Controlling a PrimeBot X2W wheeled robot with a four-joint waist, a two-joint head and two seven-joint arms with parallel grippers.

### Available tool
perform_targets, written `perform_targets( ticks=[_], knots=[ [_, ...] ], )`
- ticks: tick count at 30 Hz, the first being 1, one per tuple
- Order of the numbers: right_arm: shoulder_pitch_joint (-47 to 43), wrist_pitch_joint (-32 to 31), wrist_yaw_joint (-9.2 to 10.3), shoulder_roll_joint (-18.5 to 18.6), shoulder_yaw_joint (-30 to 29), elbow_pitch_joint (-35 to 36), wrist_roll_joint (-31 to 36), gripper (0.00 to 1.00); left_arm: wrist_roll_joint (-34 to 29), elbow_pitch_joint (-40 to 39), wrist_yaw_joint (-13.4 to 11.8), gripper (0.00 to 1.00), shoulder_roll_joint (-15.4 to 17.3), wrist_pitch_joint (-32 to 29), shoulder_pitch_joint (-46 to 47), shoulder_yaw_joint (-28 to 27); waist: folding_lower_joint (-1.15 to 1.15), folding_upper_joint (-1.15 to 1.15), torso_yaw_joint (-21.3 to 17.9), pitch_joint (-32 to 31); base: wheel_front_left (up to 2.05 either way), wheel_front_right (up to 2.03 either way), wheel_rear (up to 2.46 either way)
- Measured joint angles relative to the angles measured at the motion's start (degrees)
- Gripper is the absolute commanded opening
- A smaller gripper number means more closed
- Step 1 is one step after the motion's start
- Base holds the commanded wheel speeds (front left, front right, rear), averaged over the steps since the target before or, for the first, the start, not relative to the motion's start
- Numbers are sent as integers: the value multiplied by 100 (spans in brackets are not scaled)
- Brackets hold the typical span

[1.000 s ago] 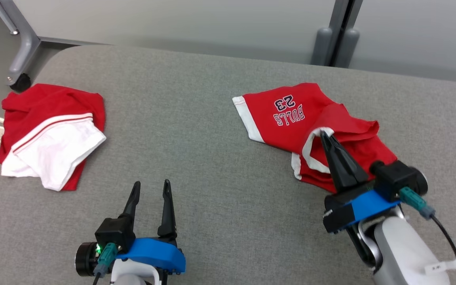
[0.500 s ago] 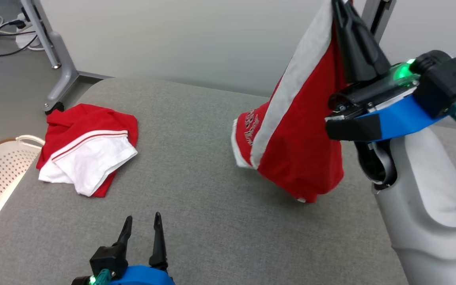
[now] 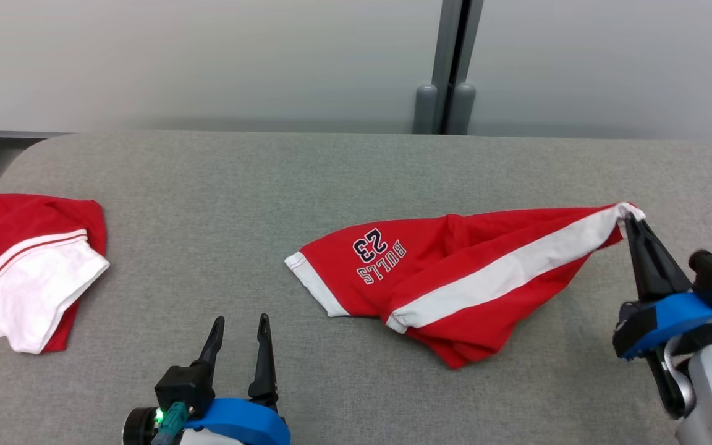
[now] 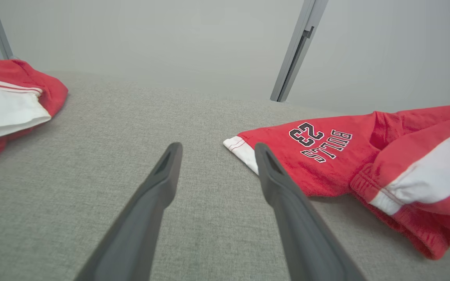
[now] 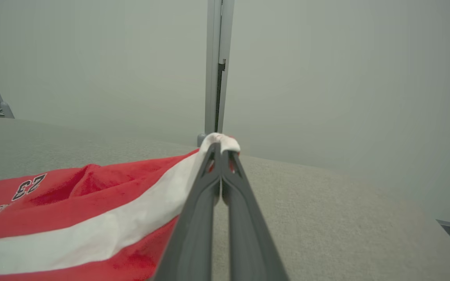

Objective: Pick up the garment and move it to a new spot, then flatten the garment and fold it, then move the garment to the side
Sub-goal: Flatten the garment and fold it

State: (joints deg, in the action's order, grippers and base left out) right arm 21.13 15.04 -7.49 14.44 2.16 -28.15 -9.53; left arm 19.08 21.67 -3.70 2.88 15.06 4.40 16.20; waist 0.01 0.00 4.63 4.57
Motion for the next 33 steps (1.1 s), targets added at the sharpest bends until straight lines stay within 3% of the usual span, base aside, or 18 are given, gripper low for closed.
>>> perform_targets(
  ticks=[2,3,4,5,10,14,20,29,30,31,32,33],
  knots=[
    [-145,0,0,30,-227,-211,81,0,0,23,21,100,1,0,63,108,0,0,-100,73,0,0,0],
    [-187,-1,0,55,-293,-353,165,24,-1,27,30,100,1,1,82,138,0,0,-143,109,0,0,0],
    [-216,1,0,60,-383,-552,212,24,-10,46,48,100,1,0,108,174,0,0,-183,137,0,0,0],
    [-259,-2,1,56,-436,-708,248,100,-10,60,56,100,1,1,137,216,0,0,-219,158,0,0,0],
    [-259,0,0,-21,-612,-843,459,100,24,132,156,100,4,1,251,481,0,0,-386,238,0,0,0],
    [-263,0,0,-198,-612,-689,487,100,274,286,426,100,2,0,374,829,0,0,-530,329,0,0,0],
    [-232,-1,0,-356,-382,-402,432,100,1045,604,867,100,-1,1,672,1412,0,0,-830,585,0,0,0],
    [-115,0,0,-378,-119,-149,300,100,2047,784,1080,100,-4,0,1021,1786,0,1,-1114,839,0,0,0],
    [-116,0,0,-376,-116,-138,290,100,2064,766,1081,90,-2,0,1043,1778,0,0,-1119,845,0,0,0],
    [-116,0,0,-374,-115,-132,290,100,2073,747,1082,53,-2,0,1068,1767,0,0,-1118,848,0,0,0],
    [-119,0,0,-374,-115,-131,288,100,2064,730,1082,30,-2,0,1095,1762,0,1,-1110,846,0,0,0],
    [-127,0,0,-372,-120,-133,280,100,2045,683,1083,0,-2,0,1105,1764,0,1,-1094,836,0,0,0]
  ],
)
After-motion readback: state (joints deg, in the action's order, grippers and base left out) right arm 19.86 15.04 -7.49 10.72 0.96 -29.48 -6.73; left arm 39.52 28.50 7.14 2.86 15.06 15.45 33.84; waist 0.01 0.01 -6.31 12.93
